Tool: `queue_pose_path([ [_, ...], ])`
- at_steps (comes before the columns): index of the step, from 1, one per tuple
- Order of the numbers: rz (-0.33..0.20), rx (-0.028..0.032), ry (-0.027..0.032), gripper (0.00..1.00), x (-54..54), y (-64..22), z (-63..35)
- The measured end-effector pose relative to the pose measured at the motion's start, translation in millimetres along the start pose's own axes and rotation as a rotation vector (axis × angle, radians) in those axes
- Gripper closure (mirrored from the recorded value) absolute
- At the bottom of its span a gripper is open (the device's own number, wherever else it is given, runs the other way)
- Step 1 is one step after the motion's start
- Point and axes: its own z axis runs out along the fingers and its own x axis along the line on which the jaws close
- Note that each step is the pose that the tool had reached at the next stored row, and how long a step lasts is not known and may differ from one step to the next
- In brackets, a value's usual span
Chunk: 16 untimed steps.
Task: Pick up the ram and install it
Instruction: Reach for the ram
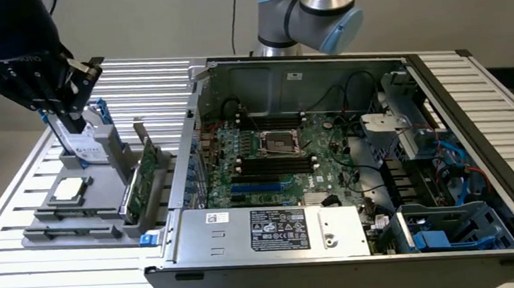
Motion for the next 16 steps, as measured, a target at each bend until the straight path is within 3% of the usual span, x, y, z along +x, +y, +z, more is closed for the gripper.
queue_pose_path([
  [8, 0.000, 0.0002, 0.0036, 0.89, 14.2, -20.3, 6.8],
  [16, 0.000, 0.0003, 0.0044, 0.89, 44.0, -32.5, 11.2],
])
